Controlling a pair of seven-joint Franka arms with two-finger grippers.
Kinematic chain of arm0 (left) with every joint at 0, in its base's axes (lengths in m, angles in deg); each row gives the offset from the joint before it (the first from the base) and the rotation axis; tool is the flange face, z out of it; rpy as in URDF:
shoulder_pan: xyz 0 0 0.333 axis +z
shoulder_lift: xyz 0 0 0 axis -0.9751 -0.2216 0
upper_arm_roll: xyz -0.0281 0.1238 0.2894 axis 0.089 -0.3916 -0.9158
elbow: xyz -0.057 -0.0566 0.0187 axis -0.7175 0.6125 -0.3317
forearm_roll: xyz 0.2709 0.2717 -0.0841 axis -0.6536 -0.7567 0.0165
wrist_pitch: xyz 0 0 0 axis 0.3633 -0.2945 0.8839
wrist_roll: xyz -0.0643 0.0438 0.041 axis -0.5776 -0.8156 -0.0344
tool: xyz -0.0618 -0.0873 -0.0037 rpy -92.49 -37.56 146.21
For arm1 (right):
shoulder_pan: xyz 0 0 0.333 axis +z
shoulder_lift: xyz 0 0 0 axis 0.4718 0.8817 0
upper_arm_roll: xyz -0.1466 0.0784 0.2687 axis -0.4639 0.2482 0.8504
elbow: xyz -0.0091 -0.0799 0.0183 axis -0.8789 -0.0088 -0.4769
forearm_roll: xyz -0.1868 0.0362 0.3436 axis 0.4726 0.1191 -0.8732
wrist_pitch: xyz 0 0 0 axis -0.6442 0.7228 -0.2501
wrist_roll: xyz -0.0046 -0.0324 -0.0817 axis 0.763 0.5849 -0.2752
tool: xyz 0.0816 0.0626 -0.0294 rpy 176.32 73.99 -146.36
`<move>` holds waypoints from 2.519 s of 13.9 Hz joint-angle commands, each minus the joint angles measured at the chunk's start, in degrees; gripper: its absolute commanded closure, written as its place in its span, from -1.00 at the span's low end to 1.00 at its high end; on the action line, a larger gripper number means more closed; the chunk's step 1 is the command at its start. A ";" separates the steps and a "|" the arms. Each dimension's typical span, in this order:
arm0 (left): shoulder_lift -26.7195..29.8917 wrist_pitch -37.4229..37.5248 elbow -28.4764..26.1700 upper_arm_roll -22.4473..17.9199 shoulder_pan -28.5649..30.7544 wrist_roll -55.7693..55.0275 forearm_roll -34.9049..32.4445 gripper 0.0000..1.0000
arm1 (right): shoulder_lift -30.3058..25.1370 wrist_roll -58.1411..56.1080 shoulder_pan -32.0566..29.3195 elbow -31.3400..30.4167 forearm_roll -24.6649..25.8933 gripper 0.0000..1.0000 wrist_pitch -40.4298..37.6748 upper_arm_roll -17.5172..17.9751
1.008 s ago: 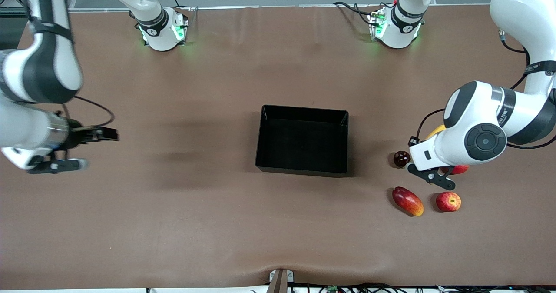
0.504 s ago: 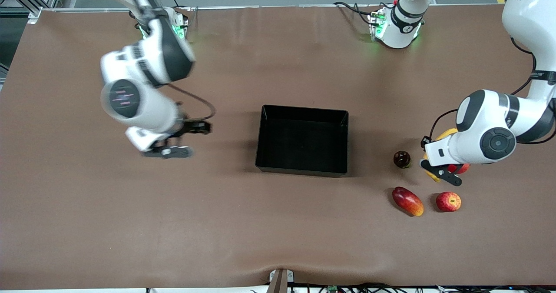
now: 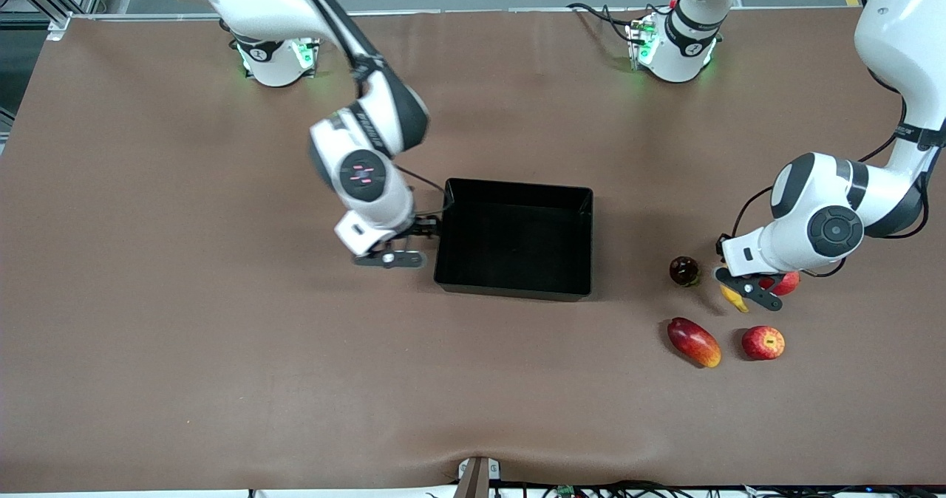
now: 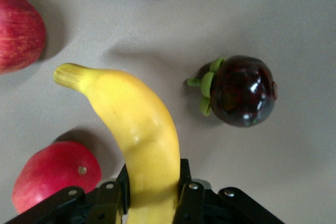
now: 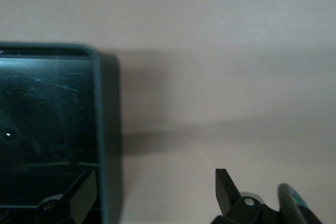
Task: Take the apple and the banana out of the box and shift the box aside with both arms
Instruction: 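Grasp the black box rim with the right gripper, then drag the box away with the right gripper while the left gripper releases the banana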
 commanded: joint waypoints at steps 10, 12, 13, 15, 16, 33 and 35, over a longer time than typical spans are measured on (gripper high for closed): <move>-6.68 -8.28 0.50 0.46 2.54 0.15 -5.79 1.00 | 3.74 8.09 3.42 2.10 -1.24 1.00 3.51 -0.88; -7.12 -9.51 0.41 -0.68 2.45 0.07 -6.86 1.00 | 3.13 8.09 1.84 3.32 -1.94 1.00 -0.60 -0.80; -7.12 -9.52 0.50 -0.68 2.36 -0.02 -6.86 1.00 | 2.08 8.00 0.97 3.85 -3.51 1.00 -3.58 -0.97; -7.12 -9.52 0.94 -0.68 2.27 -0.20 -6.95 0.81 | -1.60 6.95 -3.23 3.95 -5.45 1.00 -8.34 -0.89; -7.30 -9.52 1.29 -0.68 2.10 -0.11 -6.95 0.26 | -3.62 4.77 -5.61 3.94 -6.68 1.00 -10.97 -0.80; 8.32 13.23 16.23 6.61 2.45 -6.67 8.34 -1.00 | -1.71 -63.98 -52.56 0.08 -0.10 1.00 -11.17 -1.32; 12.11 14.39 17.19 6.43 2.62 -10.82 8.43 -1.00 | -0.84 -64.68 -54.05 0.08 -0.10 1.00 -10.91 -1.24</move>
